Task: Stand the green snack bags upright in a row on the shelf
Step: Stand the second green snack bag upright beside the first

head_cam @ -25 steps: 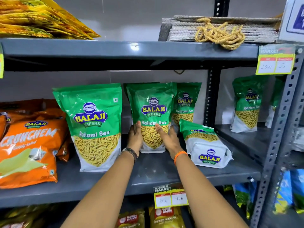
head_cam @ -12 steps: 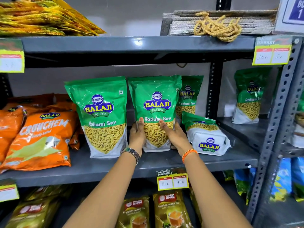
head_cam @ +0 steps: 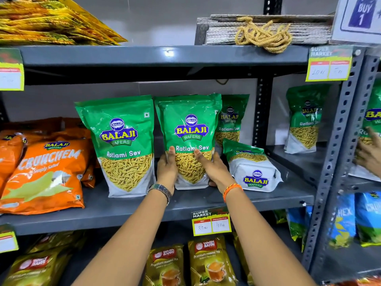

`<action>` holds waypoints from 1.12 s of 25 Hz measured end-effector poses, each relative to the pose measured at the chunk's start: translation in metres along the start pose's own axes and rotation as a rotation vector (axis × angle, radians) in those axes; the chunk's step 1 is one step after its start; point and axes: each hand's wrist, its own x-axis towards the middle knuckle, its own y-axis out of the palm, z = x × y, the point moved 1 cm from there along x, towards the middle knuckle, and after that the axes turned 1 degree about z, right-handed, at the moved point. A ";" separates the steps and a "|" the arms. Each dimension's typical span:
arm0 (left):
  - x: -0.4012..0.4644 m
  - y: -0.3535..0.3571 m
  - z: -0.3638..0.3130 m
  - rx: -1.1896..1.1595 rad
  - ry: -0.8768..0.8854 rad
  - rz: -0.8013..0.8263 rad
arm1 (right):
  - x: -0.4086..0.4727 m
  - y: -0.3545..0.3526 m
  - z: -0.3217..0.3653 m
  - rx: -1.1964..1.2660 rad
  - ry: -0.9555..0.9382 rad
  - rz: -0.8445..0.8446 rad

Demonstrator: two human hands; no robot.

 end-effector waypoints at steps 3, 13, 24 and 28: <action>-0.004 0.000 0.002 -0.005 0.007 -0.057 | -0.001 -0.007 0.008 -0.062 0.046 0.033; -0.066 0.021 -0.011 0.109 0.416 -0.260 | 0.055 -0.142 0.029 -0.027 -0.005 -0.240; -0.076 0.122 -0.019 0.535 0.234 0.378 | 0.099 -0.199 -0.036 -0.290 0.198 -0.217; -0.054 0.149 -0.011 0.493 -0.096 0.445 | 0.107 -0.195 -0.058 -0.193 0.216 -0.169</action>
